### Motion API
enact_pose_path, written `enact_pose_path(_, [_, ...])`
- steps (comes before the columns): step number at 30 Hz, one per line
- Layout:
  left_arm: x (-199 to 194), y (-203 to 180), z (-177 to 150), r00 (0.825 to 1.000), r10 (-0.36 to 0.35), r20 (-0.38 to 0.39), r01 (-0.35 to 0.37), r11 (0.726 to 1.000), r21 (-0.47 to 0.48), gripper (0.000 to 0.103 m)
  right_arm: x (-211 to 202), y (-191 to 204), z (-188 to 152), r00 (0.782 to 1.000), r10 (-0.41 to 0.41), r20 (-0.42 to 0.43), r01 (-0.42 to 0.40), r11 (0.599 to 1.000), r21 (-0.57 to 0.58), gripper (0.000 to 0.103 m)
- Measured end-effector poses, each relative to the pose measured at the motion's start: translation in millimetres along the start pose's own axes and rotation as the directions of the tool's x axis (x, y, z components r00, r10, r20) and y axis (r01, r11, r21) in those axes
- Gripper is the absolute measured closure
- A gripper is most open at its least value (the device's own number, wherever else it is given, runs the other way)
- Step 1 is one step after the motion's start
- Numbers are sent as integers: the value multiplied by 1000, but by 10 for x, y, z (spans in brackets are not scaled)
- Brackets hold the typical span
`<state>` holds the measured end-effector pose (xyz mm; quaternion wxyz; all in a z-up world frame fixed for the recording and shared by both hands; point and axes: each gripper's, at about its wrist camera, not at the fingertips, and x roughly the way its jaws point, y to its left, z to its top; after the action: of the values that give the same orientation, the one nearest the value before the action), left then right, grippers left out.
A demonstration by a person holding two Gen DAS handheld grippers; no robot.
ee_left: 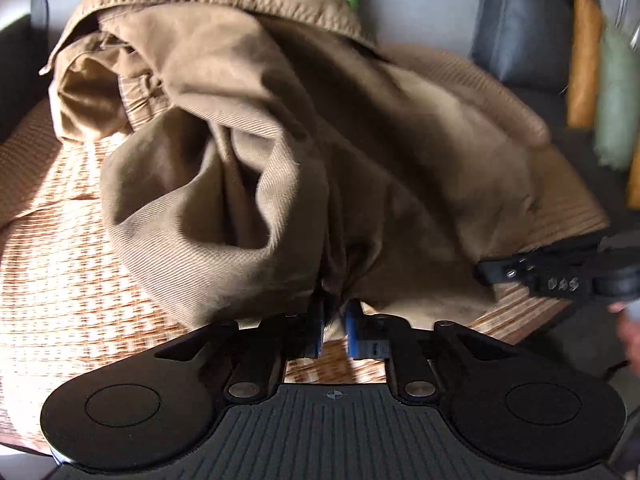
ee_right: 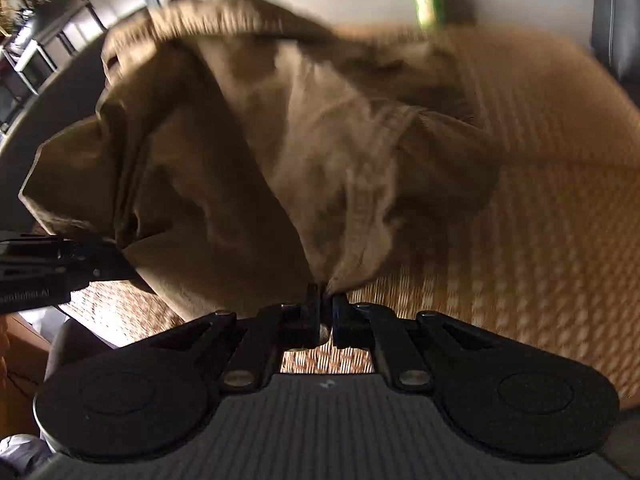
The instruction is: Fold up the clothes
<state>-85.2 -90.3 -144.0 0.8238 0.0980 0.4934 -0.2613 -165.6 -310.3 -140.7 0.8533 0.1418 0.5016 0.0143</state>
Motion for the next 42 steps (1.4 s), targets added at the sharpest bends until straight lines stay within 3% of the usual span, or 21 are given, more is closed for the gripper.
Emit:
enact_pose_path(1, [-88, 31, -1, 1000, -9, 10, 9, 1000, -2, 68, 42, 16, 16, 1000, -9, -18, 9, 1000, 4, 89])
enact_pose_path(3, [-265, 93, -2, 999, -25, 29, 26, 1000, -4, 64, 43, 71, 95, 999, -27, -38, 27, 1000, 4, 84])
enact_pose_path(5, [-538, 168, 12, 995, -30, 92, 28, 999, 25, 45, -113, 111, 182, 999, -49, -3, 49, 999, -20, 70])
enact_pose_path(7, [-814, 247, 27, 988, -21, 154, 13, 998, 56, 34, -337, 126, 231, 995, -86, 57, 89, 995, -43, 45])
enact_pose_path(12, [-1315, 439, 278, 958, 51, 283, -59, 998, 19, 31, -801, 133, 310, 969, -141, 205, 159, 985, -73, 44])
enact_pose_path(15, [-1286, 810, 566, 928, 173, 330, -157, 985, -75, 25, -962, 145, 434, 947, -136, 290, 170, 981, -97, 42])
enact_pose_path(19, [-1059, 1186, 933, 912, 249, 325, -198, 963, -182, 23, -891, 282, 729, 932, -121, 342, 178, 974, -140, 37])
enact_pose_path(21, [-824, 1350, 1108, 917, 266, 298, -205, 953, -222, 23, -785, 347, 861, 931, -122, 344, 185, 970, -156, 36])
enact_pose_path(25, [-551, 1657, 1355, 944, 230, 239, -157, 945, -288, 23, -489, 435, 1129, 933, -123, 337, 189, 967, -171, 29])
enact_pose_path(30, [-361, 1732, 1579, 949, 194, 250, -114, 947, -299, 22, -168, 467, 1468, 930, -125, 345, 221, 942, -253, 28])
enact_pose_path(31, [-305, 1733, 1623, 951, 185, 247, -106, 948, -299, 23, -106, 496, 1532, 933, -114, 341, 216, 935, -280, 27])
enact_pose_path(33, [-219, 1717, 1687, 954, 172, 247, -100, 955, -279, 45, 34, 610, 1649, 937, -79, 340, 205, 912, -354, 23])
enact_pose_path(34, [-211, 1707, 1704, 955, 161, 250, -90, 958, -271, 68, 103, 669, 1689, 936, -73, 345, 213, 897, -387, 21])
enact_pose_path(39, [-370, 1698, 1780, 950, 149, 274, -75, 962, -262, 87, 425, 966, 1820, 950, -37, 310, 198, 838, -508, 21])
enact_pose_path(41, [-476, 1689, 1817, 947, 145, 286, -70, 964, -258, 88, 508, 1076, 1856, 952, -44, 304, 209, 817, -538, 23])
enact_pose_path(42, [-522, 1668, 1842, 947, 143, 288, -70, 966, -250, 88, 521, 1112, 1885, 960, -28, 279, 183, 816, -548, 36])
